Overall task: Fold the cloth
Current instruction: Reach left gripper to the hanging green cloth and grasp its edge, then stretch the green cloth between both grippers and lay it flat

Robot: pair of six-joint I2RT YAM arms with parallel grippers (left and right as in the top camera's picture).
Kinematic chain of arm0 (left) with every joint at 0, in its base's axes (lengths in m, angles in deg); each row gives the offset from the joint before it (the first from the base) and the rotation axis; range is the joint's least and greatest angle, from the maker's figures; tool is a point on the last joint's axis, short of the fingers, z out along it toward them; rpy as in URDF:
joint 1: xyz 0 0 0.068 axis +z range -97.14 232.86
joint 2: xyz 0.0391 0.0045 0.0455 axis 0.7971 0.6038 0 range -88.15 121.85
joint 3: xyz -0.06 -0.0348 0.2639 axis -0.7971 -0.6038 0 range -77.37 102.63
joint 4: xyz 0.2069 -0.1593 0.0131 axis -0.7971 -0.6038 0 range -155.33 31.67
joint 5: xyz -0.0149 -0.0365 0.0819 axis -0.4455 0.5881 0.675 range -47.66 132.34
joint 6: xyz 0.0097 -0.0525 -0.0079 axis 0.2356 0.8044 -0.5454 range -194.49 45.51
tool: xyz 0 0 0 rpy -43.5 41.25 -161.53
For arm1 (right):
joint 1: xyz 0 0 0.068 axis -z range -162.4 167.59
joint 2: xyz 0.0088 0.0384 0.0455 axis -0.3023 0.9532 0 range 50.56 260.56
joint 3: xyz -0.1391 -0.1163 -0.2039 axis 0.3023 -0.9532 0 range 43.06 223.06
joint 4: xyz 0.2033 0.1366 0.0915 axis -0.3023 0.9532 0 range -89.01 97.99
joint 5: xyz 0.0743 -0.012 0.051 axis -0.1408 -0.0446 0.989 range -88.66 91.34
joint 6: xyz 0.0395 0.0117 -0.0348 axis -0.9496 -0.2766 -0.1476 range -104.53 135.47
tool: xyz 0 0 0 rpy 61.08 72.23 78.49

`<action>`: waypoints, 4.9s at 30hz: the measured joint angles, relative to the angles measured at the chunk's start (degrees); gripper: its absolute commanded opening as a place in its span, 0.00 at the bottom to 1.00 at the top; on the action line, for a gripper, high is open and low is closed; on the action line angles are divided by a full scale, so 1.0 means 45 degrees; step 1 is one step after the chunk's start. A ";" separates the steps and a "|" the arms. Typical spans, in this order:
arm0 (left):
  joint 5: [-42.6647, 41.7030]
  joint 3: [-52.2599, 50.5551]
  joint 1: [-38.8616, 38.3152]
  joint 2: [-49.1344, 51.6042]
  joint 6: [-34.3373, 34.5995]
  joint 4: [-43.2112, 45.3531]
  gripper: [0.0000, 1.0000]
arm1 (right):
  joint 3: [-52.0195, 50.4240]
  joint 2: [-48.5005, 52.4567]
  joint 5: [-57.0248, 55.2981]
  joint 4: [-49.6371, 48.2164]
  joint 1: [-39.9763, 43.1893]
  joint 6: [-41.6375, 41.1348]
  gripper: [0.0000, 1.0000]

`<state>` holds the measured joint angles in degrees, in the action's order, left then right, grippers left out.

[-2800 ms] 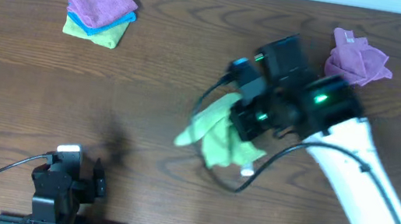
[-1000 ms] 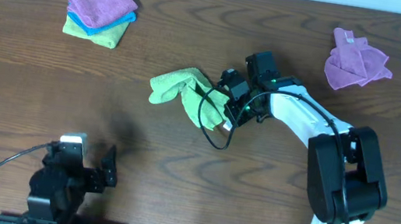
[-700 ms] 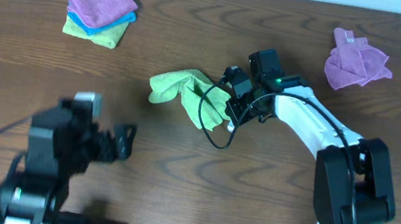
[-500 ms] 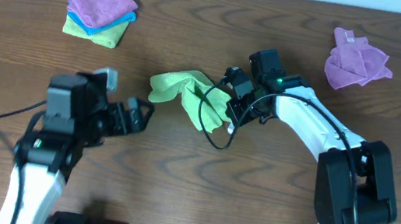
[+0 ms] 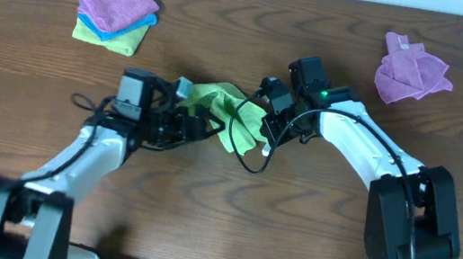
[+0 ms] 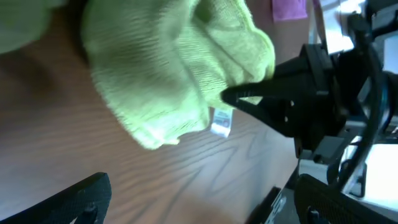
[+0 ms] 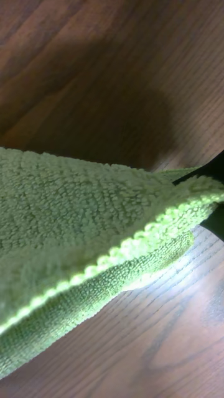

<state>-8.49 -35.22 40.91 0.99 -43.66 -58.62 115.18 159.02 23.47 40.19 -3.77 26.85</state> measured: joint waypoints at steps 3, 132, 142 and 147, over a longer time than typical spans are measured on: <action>0.0058 0.0000 -0.0437 0.0670 0.0597 0.1219 0.91 | 0.0000 0.0000 0.0019 -0.0010 0.0000 -0.0092 0.01; 0.0457 0.5756 0.3687 0.5260 -1.1152 -1.2930 0.55 | -0.3886 -0.2837 -0.1146 0.3007 0.1239 -0.2739 0.29; 0.0617 0.5756 0.3818 0.5260 -1.1220 -1.3046 0.95 | -0.3905 -0.3769 -0.2239 0.2997 0.1088 -0.3206 0.80; 0.0228 0.5756 0.4216 0.5260 -1.1200 -1.3639 0.95 | -0.3905 -0.5518 -0.2671 0.3419 0.1171 -0.3390 0.90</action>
<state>-7.46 -9.32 59.88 24.66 -94.06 -120.00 97.60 134.19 11.45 55.58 1.50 11.59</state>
